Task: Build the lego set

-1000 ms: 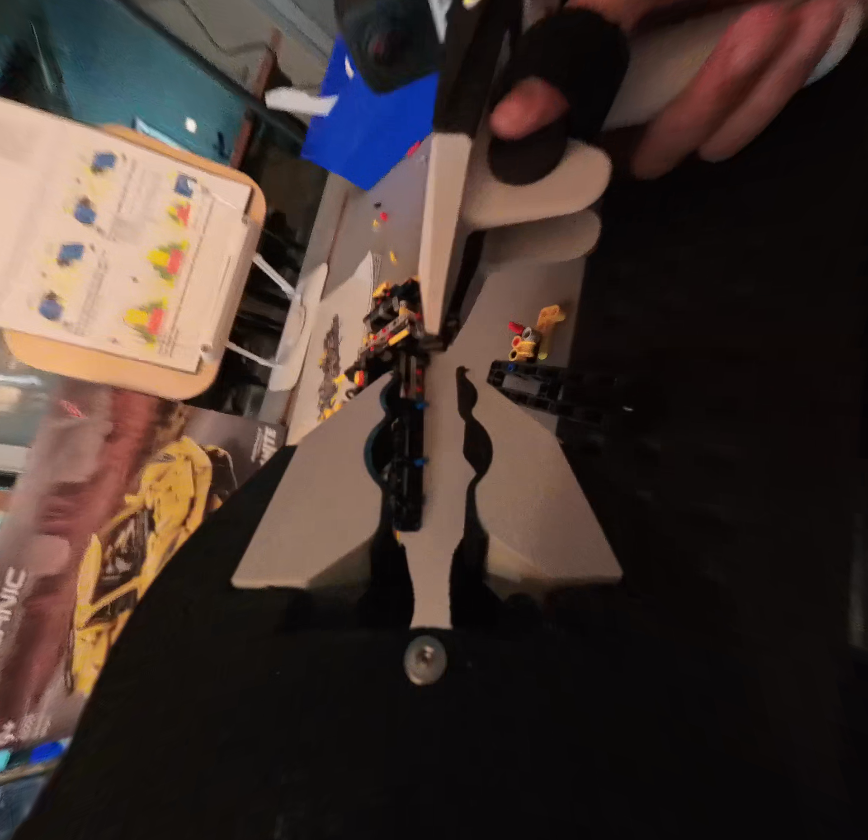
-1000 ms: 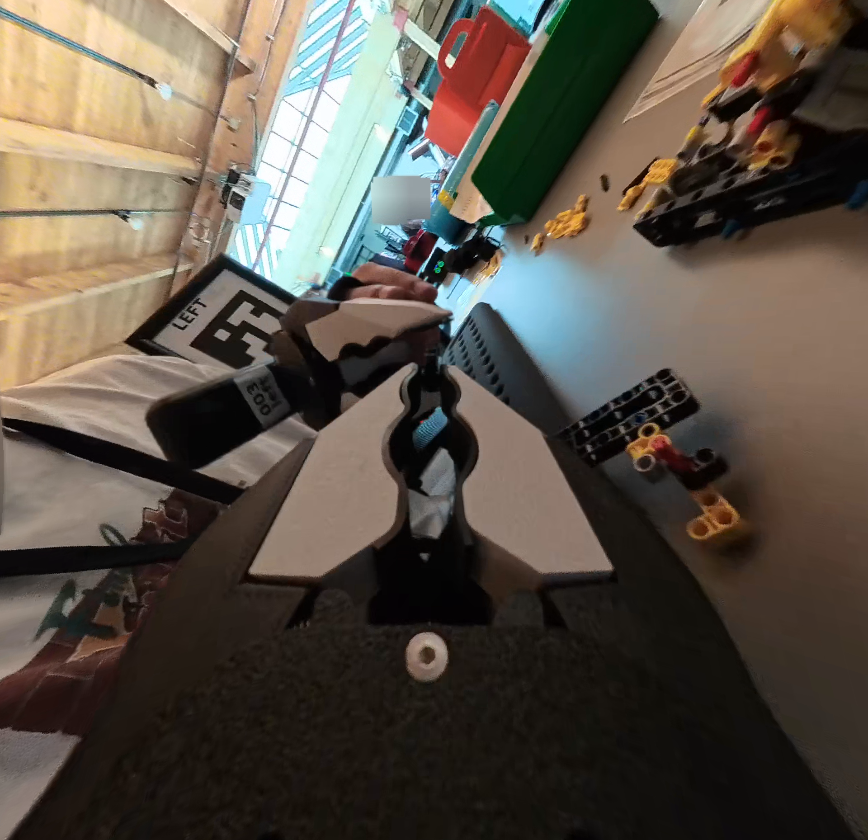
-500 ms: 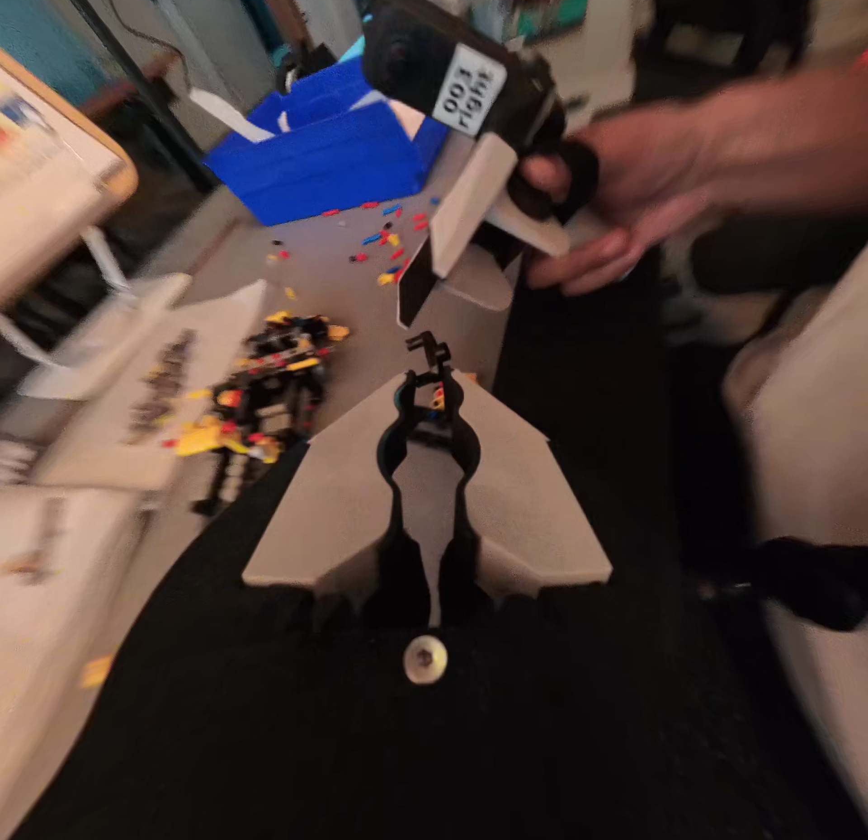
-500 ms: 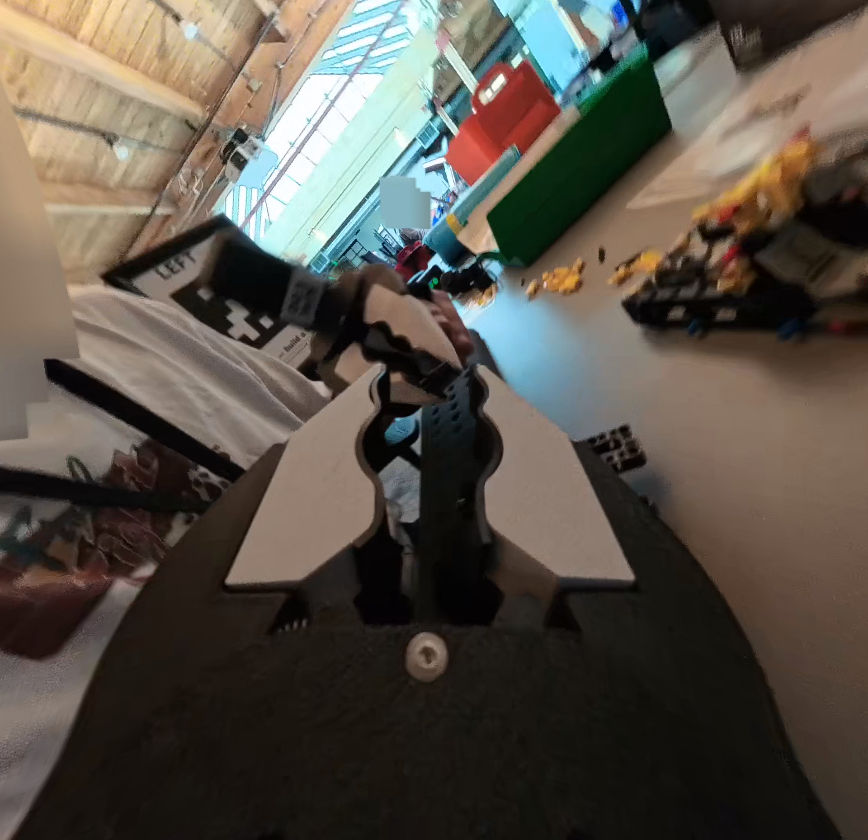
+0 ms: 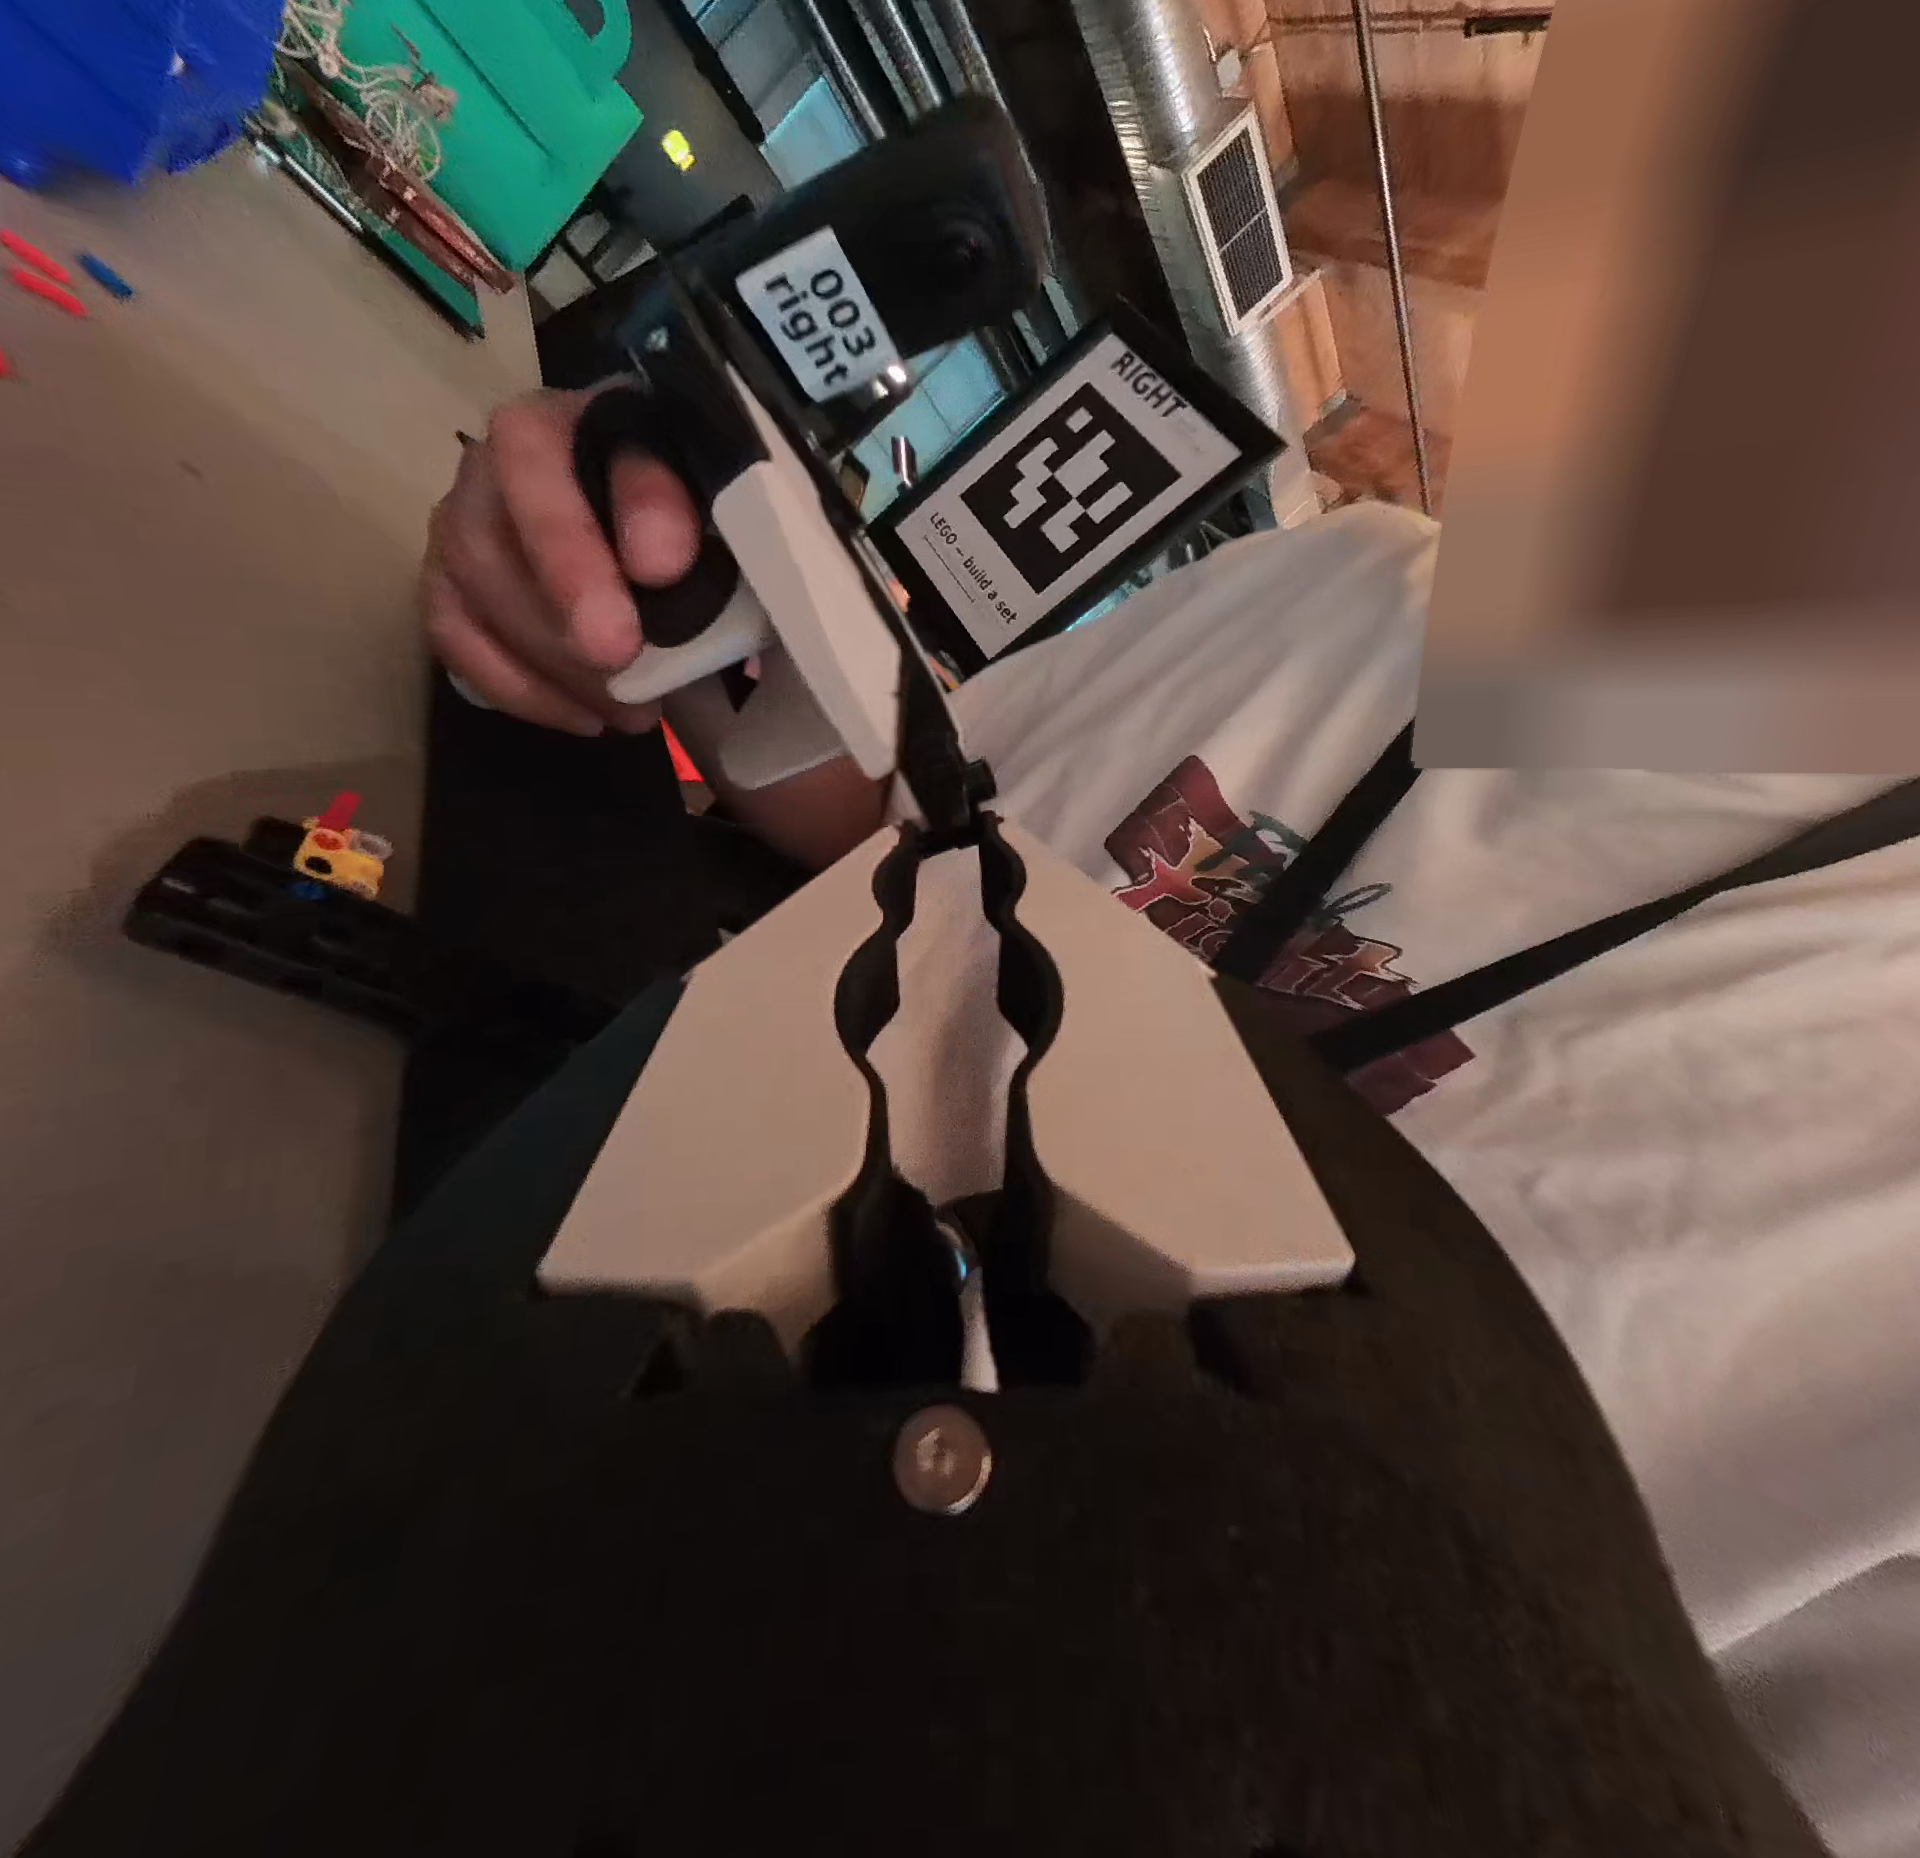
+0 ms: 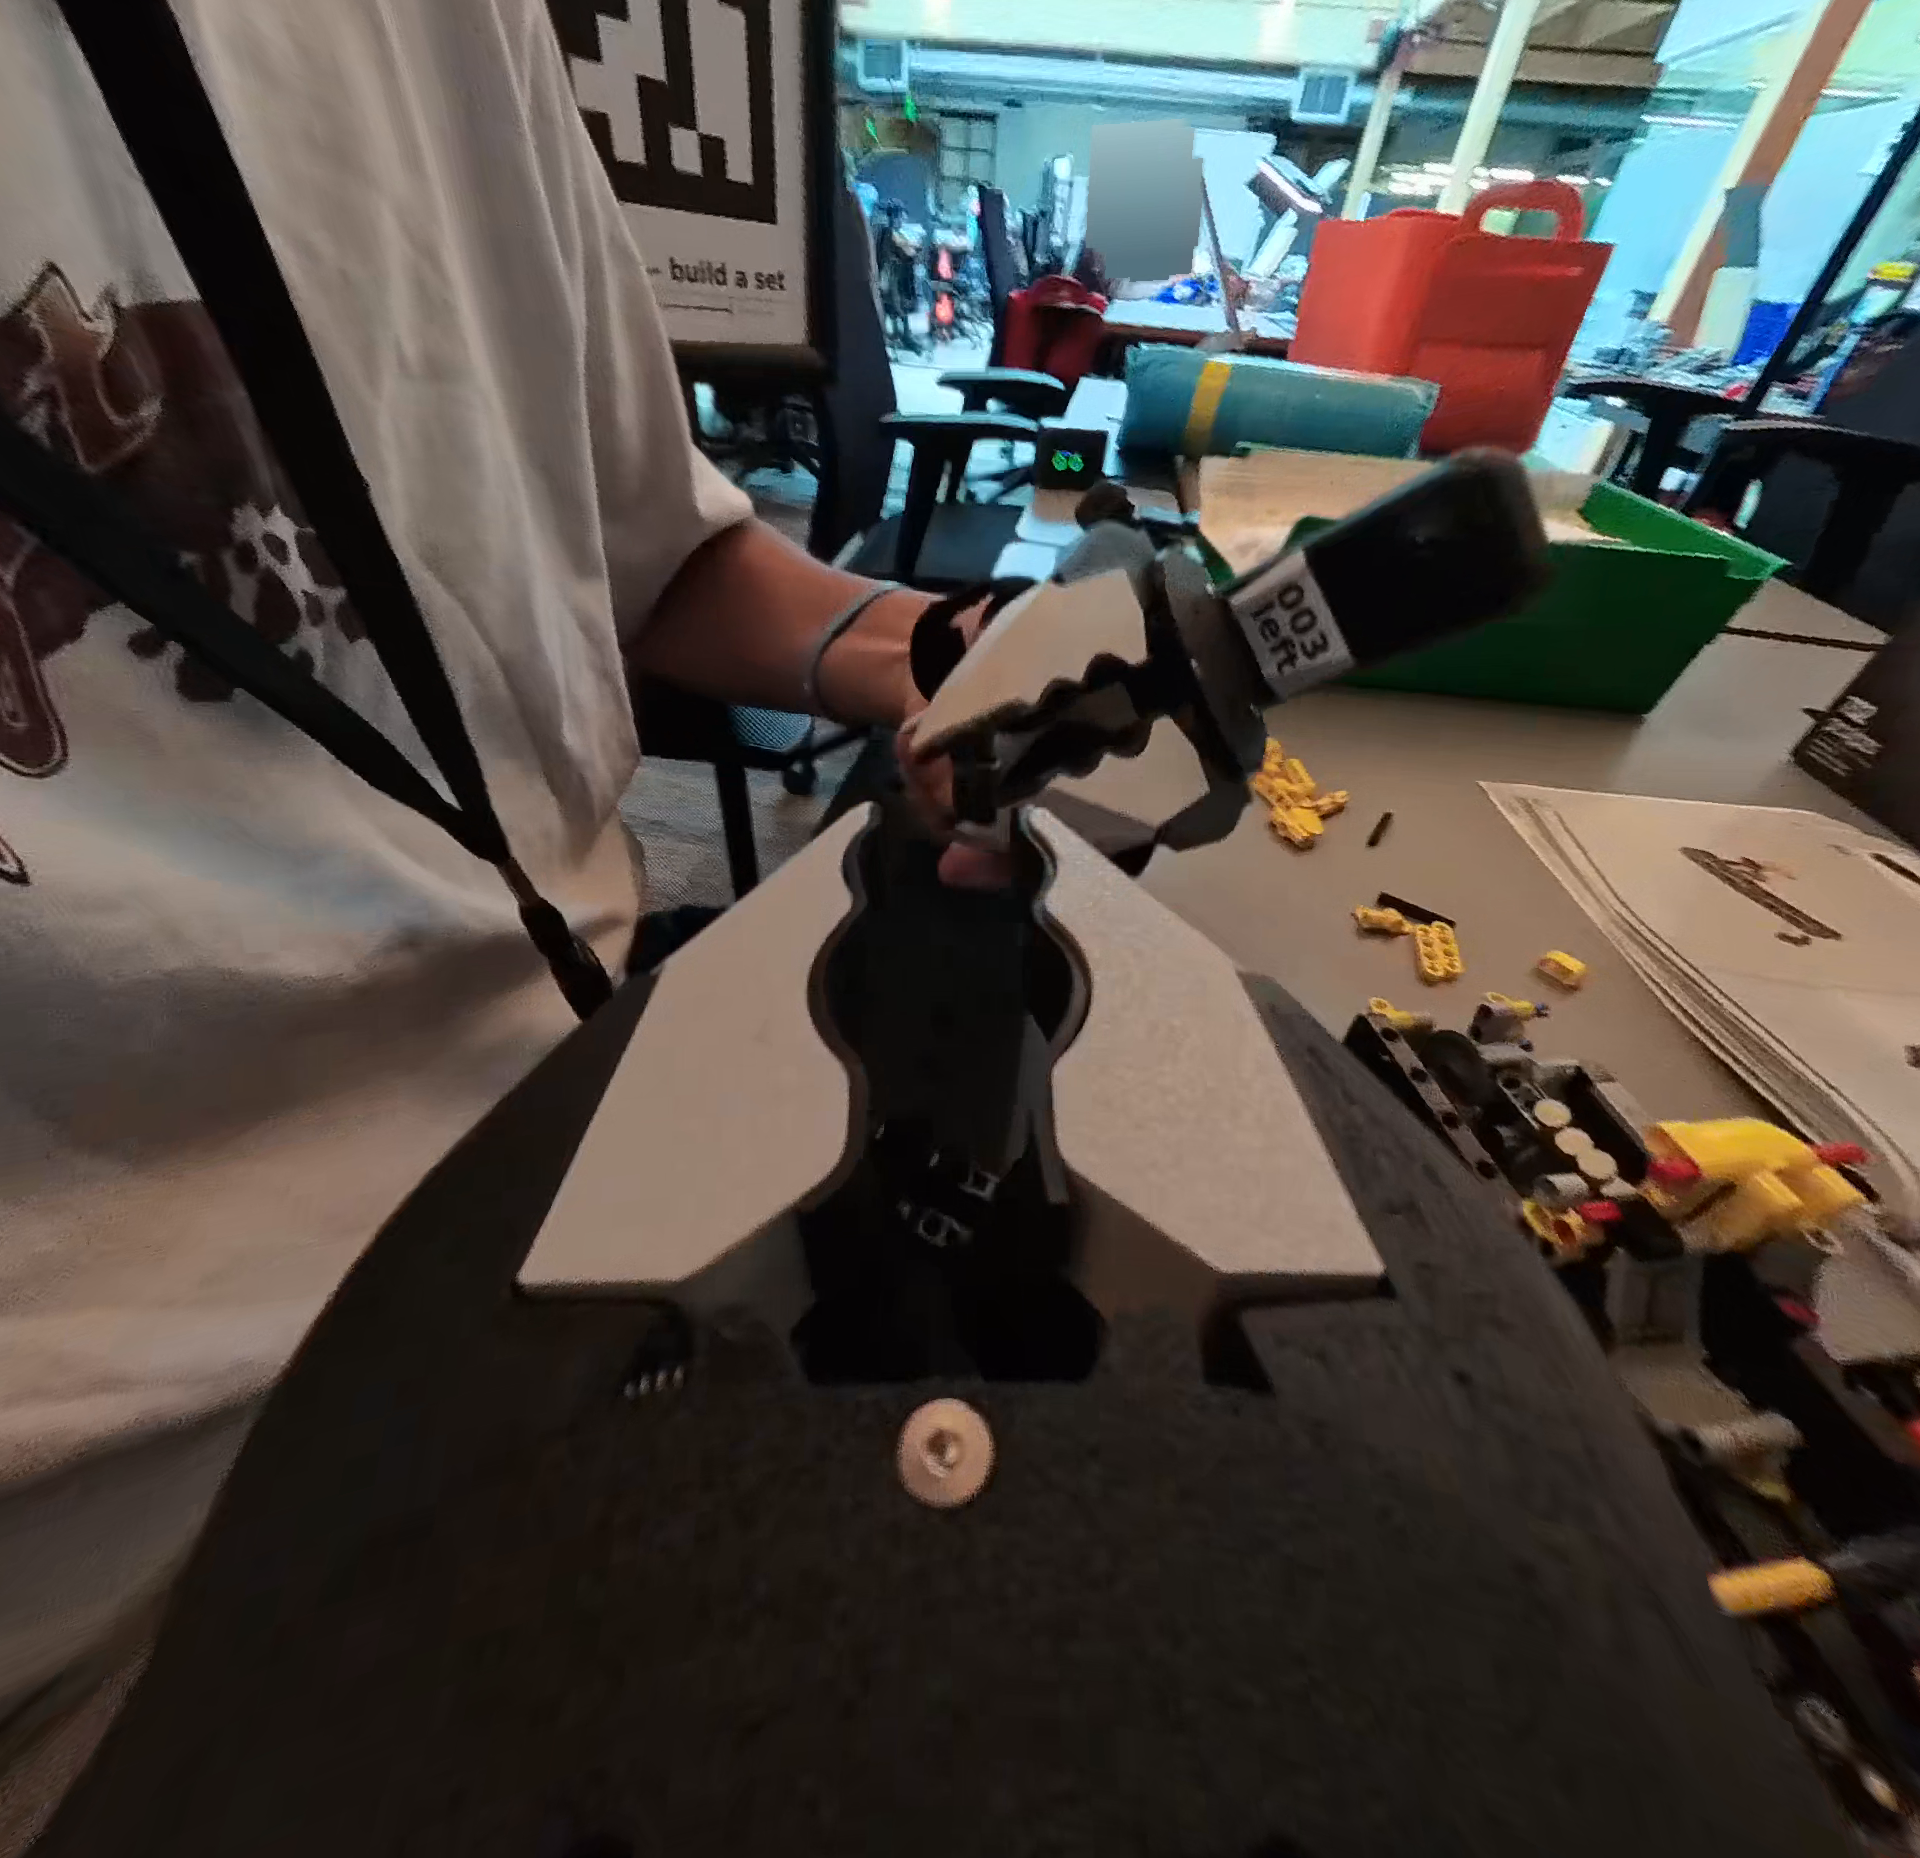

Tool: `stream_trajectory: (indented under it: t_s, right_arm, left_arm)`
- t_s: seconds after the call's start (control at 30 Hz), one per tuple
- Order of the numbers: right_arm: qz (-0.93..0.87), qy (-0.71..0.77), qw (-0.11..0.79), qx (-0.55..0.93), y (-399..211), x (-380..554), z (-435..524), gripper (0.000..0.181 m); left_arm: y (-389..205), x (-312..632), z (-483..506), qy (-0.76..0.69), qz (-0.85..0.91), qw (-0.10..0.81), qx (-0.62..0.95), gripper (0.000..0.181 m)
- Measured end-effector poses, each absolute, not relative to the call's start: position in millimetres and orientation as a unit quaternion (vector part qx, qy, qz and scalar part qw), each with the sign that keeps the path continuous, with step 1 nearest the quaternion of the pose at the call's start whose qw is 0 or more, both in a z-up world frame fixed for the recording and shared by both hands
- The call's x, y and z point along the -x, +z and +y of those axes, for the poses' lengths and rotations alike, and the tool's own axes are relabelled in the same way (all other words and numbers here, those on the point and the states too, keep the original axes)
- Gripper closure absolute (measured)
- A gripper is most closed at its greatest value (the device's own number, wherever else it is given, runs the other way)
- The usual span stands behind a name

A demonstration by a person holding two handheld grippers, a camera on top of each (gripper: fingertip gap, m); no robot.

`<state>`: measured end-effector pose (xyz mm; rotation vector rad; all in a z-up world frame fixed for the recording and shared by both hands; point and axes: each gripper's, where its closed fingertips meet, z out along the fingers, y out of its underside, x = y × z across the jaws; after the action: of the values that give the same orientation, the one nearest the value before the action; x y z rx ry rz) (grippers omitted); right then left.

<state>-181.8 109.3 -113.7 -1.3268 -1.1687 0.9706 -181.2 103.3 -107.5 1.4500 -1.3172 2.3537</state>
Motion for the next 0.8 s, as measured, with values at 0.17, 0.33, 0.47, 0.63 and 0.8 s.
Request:
stream_trajectory:
  t_s: [0.17,0.33,0.47,0.63,0.8]
  right_arm:
    - [-0.444,0.476,0.529,0.545,-110.8,181.9,117.6,0.163]
    - [-0.396,0.532,0.498,0.559,-105.2,180.7,125.1,0.16]
    - [-0.4,0.541,0.488,0.556,-106.7,184.4,119.9,0.161]
    - [-0.412,0.53,0.488,0.558,-108.6,188.5,117.2,0.175]
    - [-0.378,0.543,0.451,0.599,-115.3,182.1,124.7,0.175]
  left_arm:
    - [-99.5,191.1,110.4,0.802,-0.405,0.077,-0.431,0.17]
    - [-104.2,185.7,114.4,0.8,-0.39,0.1,-0.445,0.17]
    - [-105.4,185.7,111.5,0.798,-0.391,0.111,-0.445,0.17]
    - [-109.0,184.5,107.0,0.79,-0.395,0.125,-0.451,0.17]
    - [-115.1,177.3,116.6,0.77,-0.408,0.058,-0.488,0.17]
